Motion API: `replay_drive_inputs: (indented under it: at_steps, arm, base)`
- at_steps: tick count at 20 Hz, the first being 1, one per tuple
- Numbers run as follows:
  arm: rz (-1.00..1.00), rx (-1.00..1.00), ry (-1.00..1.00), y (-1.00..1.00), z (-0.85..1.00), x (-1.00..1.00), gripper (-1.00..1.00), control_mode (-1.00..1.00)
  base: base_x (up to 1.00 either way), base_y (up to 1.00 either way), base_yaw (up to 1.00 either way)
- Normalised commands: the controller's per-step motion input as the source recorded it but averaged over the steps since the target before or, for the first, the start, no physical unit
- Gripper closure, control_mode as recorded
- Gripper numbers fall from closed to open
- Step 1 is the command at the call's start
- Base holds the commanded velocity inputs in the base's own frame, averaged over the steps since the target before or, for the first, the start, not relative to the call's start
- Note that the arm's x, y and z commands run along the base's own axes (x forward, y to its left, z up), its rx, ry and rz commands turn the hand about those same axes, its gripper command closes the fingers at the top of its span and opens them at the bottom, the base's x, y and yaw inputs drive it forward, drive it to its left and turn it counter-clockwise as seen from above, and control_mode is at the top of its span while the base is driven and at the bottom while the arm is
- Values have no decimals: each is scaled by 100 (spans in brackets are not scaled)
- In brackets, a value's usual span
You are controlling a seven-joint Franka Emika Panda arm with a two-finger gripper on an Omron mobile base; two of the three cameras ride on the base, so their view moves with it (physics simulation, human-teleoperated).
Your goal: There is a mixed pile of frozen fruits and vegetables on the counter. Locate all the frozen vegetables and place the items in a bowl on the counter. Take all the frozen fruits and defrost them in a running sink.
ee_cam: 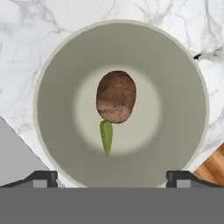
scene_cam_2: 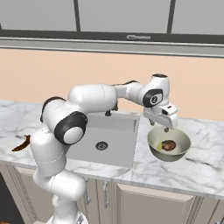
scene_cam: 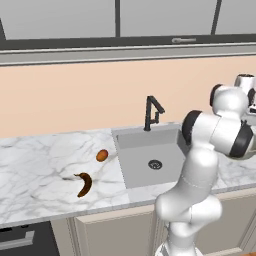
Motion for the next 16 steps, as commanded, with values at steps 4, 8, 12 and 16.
replay_drive_inputs:
  at_steps: [4,8,12,16]
  arm:
    - [1,0,2,32,27,-16,-100,-100]
    - [1,0,0,40,17,-20,-100,-100]
    - [2,0,2,47,8,-24,-100,-100]
    - [2,-5,0,46,0,-34,-100,-100]
  base:
    - [0,0,0]
    - [0,0,0]
    - [0,0,0]
    - [0,0,0]
